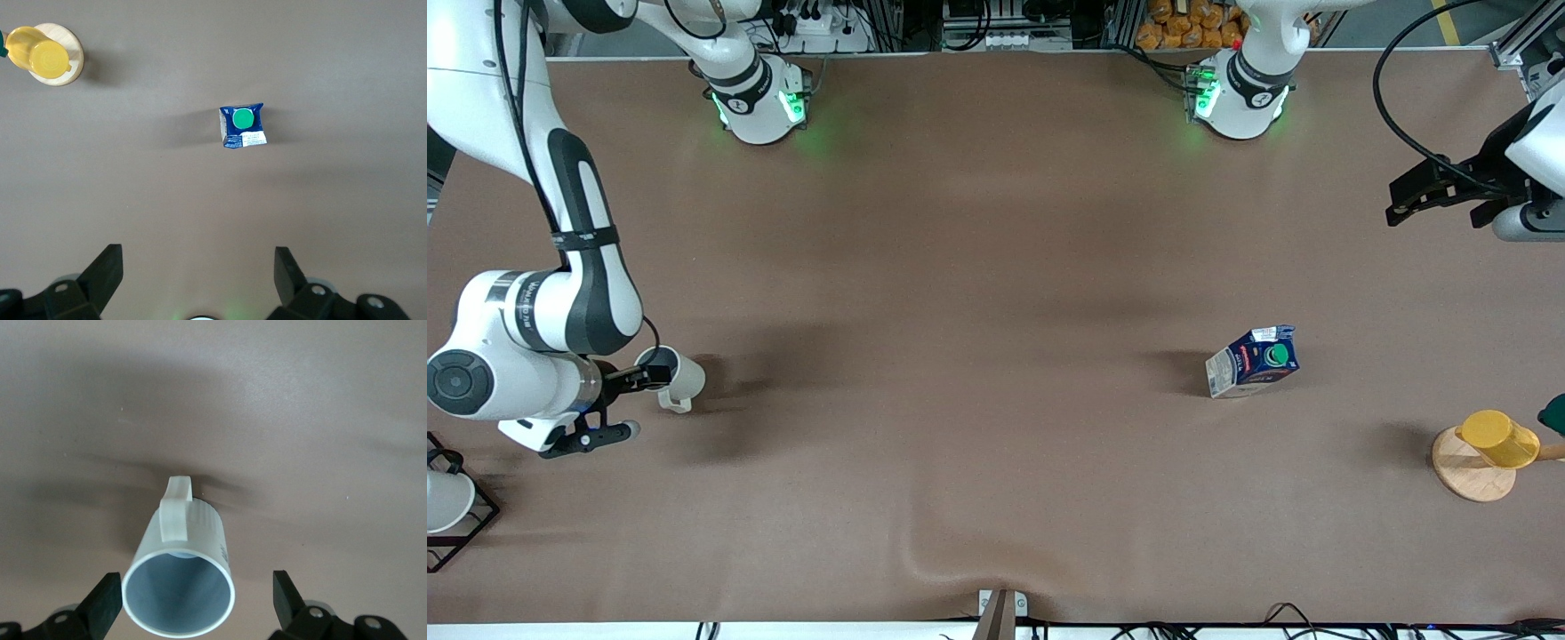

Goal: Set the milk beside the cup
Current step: 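Lower the right gripper onto the white mug's rim and grasp it, then carry the white mug toward the table centre with the right gripper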

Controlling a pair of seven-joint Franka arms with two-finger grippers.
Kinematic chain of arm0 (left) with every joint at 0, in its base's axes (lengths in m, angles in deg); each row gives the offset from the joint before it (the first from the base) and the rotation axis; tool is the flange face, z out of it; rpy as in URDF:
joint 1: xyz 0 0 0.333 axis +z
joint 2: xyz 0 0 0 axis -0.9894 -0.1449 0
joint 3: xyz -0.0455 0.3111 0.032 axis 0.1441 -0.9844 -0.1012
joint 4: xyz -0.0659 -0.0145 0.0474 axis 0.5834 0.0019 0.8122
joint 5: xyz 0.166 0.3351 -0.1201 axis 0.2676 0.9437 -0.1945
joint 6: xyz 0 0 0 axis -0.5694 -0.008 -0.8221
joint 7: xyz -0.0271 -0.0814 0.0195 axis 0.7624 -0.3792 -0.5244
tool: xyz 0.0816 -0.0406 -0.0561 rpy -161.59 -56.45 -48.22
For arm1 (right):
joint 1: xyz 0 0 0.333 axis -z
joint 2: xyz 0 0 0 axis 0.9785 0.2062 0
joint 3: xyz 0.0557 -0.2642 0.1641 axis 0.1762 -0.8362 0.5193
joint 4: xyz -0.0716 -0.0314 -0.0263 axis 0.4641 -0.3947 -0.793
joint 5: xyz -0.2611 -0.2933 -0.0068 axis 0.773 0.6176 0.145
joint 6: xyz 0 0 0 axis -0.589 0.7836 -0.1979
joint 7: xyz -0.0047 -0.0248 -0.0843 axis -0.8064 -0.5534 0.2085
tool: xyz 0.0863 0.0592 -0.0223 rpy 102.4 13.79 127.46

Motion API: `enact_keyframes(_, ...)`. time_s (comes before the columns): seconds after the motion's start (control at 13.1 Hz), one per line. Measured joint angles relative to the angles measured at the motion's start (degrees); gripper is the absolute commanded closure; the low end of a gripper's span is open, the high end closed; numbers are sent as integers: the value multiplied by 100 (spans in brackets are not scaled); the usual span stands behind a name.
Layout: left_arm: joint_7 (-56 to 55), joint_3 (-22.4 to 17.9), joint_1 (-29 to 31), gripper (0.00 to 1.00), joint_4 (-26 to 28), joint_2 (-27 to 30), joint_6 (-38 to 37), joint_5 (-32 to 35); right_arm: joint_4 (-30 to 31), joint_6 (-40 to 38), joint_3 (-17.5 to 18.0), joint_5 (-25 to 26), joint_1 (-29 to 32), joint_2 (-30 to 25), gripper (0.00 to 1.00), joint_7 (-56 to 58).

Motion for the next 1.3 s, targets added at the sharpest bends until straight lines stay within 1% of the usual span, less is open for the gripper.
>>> enact_keyframes(0.31,0,-3,1,0,0,0,1,0,90,-28,-2,-33,206,168,0,1181)
enact_keyframes(0.46,0,-7,2,0,0,0,9,0,105,-15,-2,-278,302,260,0,1340)
enact_keyframes(0.54,0,-8,2,0,0,0,10,0,105,2,-2,-503,325,280,7,1357)
enact_keyframes(0.61,0,-9,2,0,0,0,14,0,106,64,-2,-704,348,298,54,1369)
enact_keyframes(0.69,0,-12,3,0,0,0,21,0,108,149,-2,-853,382,318,74,1444)
enact_keyframes(0.84,0,-16,3,0,0,0,32,0,110,199,-3,-1022,447,344,97,1682)
enact_keyframes(0.92,0,-16,3,0,0,0,33,0,112,203,-3,-1087,465,349,100,1725)
enact_keyframes(1.3,0,-16,3,0,0,0,40,0,119,201,-3,-1297,508,353,100,1764)
